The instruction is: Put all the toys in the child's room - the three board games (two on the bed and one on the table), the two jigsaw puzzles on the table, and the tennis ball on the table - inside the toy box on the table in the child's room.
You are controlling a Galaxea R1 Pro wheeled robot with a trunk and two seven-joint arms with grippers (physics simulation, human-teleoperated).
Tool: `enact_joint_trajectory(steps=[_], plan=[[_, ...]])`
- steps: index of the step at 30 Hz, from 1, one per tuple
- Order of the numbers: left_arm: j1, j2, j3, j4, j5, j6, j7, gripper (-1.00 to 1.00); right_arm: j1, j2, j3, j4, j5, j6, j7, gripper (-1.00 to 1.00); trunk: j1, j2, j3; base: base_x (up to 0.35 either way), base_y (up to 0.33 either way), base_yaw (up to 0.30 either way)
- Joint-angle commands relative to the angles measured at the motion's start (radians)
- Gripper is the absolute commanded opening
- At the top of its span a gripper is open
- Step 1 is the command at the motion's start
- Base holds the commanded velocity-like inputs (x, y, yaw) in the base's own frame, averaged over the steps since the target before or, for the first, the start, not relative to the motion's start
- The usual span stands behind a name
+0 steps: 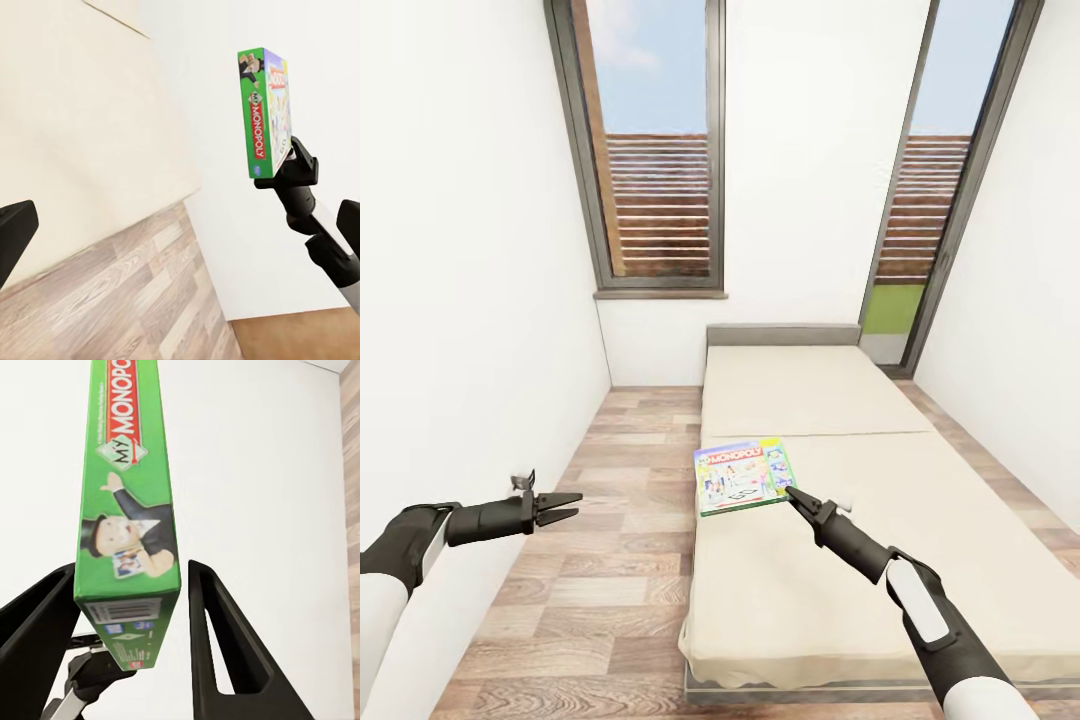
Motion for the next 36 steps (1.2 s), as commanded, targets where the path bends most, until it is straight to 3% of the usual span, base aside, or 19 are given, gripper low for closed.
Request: enact_joint_trajectory(steps=[1, 36], plan=[[-0.001, -0.001, 0.006, 0.000, -0.011, 0.010, -0.008, 1.00, -0.001, 0.000, -0.001, 0.000, -0.003, 0.006, 0.001, -1.00, -0.004, 0.006, 0.002, 0.000, 0.000, 0.000], [-0.001, -0.001, 0.007, 0.000, -0.010, 0.010, -0.009, 1.00, -0.001, 0.001, -0.001, 0.001, -0.003, 0.006, 0.001, -1.00, -0.138, 0.251, 0.112, 0.000, 0.000, -0.017]])
